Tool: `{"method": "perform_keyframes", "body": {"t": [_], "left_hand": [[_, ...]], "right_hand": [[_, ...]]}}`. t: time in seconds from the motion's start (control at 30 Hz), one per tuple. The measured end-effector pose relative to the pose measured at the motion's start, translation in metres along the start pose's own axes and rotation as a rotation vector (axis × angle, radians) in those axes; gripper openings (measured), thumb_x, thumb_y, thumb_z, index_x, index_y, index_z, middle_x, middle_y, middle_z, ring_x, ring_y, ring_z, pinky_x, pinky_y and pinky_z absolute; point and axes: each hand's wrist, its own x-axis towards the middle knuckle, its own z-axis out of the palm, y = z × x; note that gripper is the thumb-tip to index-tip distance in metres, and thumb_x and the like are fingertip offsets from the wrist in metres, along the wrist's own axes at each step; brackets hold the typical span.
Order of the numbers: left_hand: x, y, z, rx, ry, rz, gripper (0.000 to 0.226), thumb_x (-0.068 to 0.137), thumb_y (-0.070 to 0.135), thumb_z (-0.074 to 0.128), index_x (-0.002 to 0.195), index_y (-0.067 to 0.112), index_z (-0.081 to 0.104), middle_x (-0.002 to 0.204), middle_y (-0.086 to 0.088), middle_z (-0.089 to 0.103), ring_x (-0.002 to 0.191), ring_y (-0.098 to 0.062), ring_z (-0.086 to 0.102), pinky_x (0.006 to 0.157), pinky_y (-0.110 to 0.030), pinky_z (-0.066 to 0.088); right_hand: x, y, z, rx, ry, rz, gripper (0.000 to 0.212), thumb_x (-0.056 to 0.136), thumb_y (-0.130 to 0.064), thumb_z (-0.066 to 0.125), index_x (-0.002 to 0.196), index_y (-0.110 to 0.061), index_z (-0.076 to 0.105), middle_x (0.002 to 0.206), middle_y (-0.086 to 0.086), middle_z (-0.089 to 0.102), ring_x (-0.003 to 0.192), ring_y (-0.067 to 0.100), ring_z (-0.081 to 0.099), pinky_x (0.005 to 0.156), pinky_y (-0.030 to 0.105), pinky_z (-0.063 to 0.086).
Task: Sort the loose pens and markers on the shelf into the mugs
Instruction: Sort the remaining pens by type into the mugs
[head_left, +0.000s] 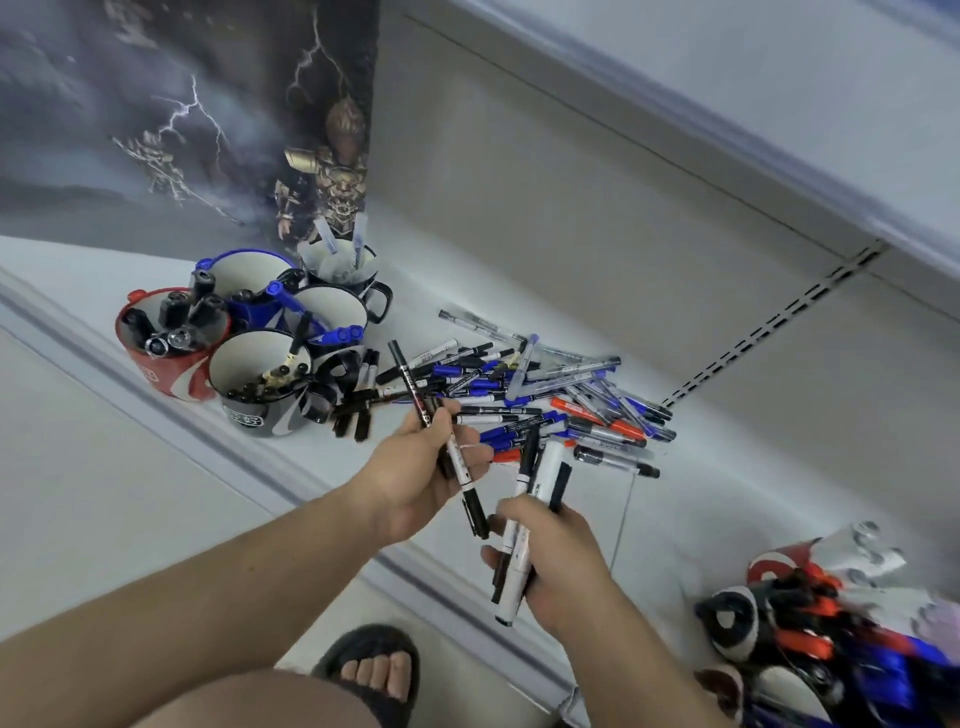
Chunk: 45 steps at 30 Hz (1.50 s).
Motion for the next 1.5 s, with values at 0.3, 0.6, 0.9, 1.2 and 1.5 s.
{"method": "perform_keyframes", "body": {"t": [0.3, 0.6, 0.9, 1.2, 1.5], "left_hand": [[-0.013, -0.019, 0.005, 0.004, 0.039, 0.006, 0.021, 0.106, 0.022, 0.036, 0.107, 0.014, 0.055, 0.071, -0.005, 0.064, 0.088, -0.030, 0.071, 0.097, -0.046, 0.050], [-0.028, -0.024, 0.006, 0.105, 0.040, 0.063, 0.025, 0.106, 0.018, 0.036, 0.108, 0.011, 0.060, 0.072, -0.002, 0.060, 0.088, -0.024, 0.072, 0.102, -0.041, 0.045], [-0.052, -0.045, -0.012, 0.329, 0.044, -0.072, 0.019, 0.105, 0.031, 0.040, 0.106, 0.023, 0.057, 0.078, -0.002, 0.062, 0.054, -0.014, 0.049, 0.050, -0.025, 0.038], [-0.056, -0.031, -0.017, 0.458, -0.063, -0.139, 0.023, 0.102, 0.030, 0.046, 0.095, 0.015, 0.061, 0.077, -0.005, 0.054, 0.064, -0.017, 0.052, 0.057, -0.029, 0.045], [-0.047, -0.066, 0.028, 0.492, -0.290, -0.170, 0.050, 0.083, 0.055, 0.052, 0.114, 0.017, 0.063, 0.096, -0.001, 0.075, 0.091, -0.016, 0.071, 0.077, -0.033, 0.053]], "right_hand": [[-0.011, 0.029, 0.000, 0.339, 0.150, 0.214, 0.007, 0.080, -0.009, 0.067, 0.079, -0.007, 0.061, 0.062, 0.009, 0.059, 0.062, 0.023, 0.055, 0.064, 0.033, 0.049], [-0.035, 0.026, 0.016, 0.565, -0.010, 0.220, 0.006, 0.088, -0.004, 0.059, 0.083, -0.005, 0.055, 0.054, 0.010, 0.062, 0.063, 0.020, 0.059, 0.066, 0.032, 0.049], [-0.024, 0.034, 0.016, 0.523, -0.187, 0.168, 0.015, 0.086, -0.001, 0.052, 0.072, -0.006, 0.054, 0.057, 0.007, 0.055, 0.053, 0.018, 0.054, 0.062, 0.032, 0.046], [-0.033, 0.028, 0.012, 0.281, -0.104, -0.048, 0.004, 0.088, -0.010, 0.064, 0.090, -0.008, 0.068, 0.069, 0.007, 0.067, 0.064, 0.021, 0.065, 0.068, 0.038, 0.054], [-0.046, 0.002, -0.006, 0.375, 0.068, -0.057, 0.019, 0.091, -0.021, 0.065, 0.103, -0.008, 0.071, 0.087, 0.015, 0.075, 0.073, 0.027, 0.074, 0.062, 0.038, 0.059]]}}
